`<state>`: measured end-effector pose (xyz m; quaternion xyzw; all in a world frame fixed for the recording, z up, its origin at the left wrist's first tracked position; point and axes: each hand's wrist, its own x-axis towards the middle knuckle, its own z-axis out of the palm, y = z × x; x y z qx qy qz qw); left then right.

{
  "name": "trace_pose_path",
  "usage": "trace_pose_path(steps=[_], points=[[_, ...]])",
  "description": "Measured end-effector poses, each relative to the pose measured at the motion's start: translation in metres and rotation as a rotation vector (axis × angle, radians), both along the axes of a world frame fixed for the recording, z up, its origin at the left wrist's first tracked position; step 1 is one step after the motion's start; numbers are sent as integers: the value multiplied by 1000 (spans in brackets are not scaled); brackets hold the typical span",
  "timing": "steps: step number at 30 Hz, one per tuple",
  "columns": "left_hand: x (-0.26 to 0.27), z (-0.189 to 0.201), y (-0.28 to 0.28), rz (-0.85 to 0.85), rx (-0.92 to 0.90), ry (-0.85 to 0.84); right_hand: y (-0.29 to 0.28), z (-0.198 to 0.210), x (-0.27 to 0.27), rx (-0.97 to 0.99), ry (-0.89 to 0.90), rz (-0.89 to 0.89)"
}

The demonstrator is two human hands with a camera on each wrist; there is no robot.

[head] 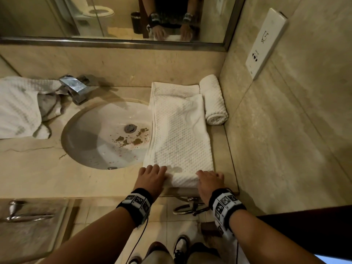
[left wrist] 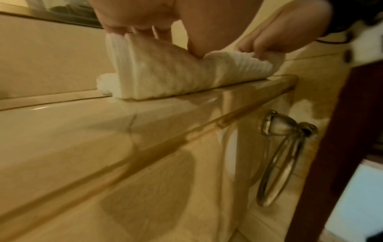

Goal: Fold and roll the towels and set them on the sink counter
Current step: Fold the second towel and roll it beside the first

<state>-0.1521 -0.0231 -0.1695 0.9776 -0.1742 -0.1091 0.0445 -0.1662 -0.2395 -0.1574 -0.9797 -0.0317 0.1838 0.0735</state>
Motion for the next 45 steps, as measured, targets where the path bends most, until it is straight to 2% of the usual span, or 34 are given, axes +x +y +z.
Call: trace_pose_path(steps=[2,5,9,10,12,14,15,18,23,25,29,32,35,39,43,45], points=[[-5,-8,3,-80,30,-86,0,4,8,25,4,-44],[-13,-15,9,-232,18,-184,-1,9,20,55,110,-92],[-8,-19,14,-269,-1,-102,1,13,36,25,259,-136],[-5,-16,12,-245,-8,-72,4,14,37,-27,228,-112],[2,-7,7,-174,-32,-37,10,13,32,-141,41,-39],[7,0,4,-118,-63,24,18,10,15,-144,-140,48],[8,-1,4,-102,-75,25,21,7,4,-127,-176,82],[11,-2,5,-80,-107,41,19,-7,-14,-123,-159,118],[2,1,-2,-88,39,-72,13,-8,-7,-115,-123,63],[-9,-4,-5,-160,41,-117,14,-3,-4,-119,-93,67],[-23,-9,-13,-275,51,-87,11,1,1,-100,-11,34],[-22,-8,-16,-261,88,-63,9,9,8,-63,73,-2],[-12,5,-23,-216,36,2,10,17,15,-40,93,-71],[7,18,-30,-119,-34,77,23,12,-6,-125,-89,25],[13,21,-31,37,-80,128,27,-11,-34,-168,-55,89],[8,18,-31,13,-82,97,25,-12,-30,-188,-6,103]])
